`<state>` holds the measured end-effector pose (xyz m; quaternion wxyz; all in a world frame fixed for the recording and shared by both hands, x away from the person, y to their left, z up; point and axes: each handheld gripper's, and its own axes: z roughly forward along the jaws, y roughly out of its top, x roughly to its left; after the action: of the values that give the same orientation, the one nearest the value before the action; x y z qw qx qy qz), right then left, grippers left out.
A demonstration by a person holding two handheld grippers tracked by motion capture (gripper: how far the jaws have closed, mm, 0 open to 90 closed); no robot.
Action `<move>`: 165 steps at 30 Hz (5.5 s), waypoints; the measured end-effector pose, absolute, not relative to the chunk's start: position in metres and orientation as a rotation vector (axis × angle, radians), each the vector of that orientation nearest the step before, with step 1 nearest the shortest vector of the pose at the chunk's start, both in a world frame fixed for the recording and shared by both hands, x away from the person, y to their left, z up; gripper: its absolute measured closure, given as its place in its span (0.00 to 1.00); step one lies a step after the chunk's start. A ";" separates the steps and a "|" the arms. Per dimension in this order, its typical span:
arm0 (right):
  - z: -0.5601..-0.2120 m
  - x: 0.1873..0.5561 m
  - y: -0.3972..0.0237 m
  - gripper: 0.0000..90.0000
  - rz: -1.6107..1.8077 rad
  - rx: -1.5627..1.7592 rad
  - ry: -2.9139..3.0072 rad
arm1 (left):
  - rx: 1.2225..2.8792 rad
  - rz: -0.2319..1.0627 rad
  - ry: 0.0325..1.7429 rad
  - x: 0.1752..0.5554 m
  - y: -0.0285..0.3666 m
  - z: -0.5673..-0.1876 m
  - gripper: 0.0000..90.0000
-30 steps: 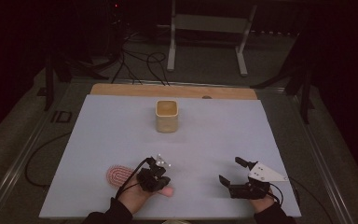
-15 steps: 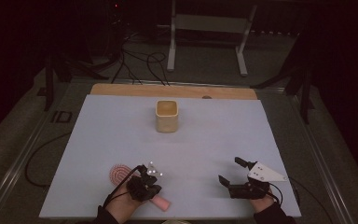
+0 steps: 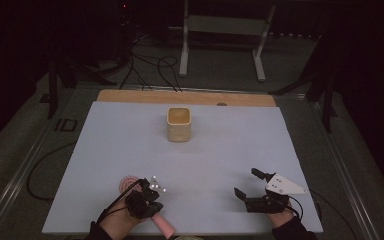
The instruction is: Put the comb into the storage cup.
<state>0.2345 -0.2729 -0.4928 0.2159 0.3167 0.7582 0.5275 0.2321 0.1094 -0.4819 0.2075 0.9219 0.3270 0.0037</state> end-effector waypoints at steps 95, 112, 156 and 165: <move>-0.494 0.235 -0.270 0.10 1.460 0.881 2.118 | 2.715 0.073 1.256 0.235 0.270 -0.466 0.00; -0.494 0.235 -0.271 0.10 1.464 0.876 2.114 | 2.742 0.065 1.232 0.240 0.268 -0.473 0.35; -0.493 0.235 -0.271 0.10 1.464 0.885 2.111 | 2.728 0.014 1.259 0.244 0.268 -0.481 0.79; -0.493 0.235 -0.272 0.10 1.466 0.890 2.107 | 2.700 0.033 1.237 0.247 0.263 -0.475 0.79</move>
<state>0.2352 -0.2717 -0.4934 0.2109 0.3201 0.7582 0.5274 0.2467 0.2633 -0.4754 0.0857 0.9057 0.4150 0.0111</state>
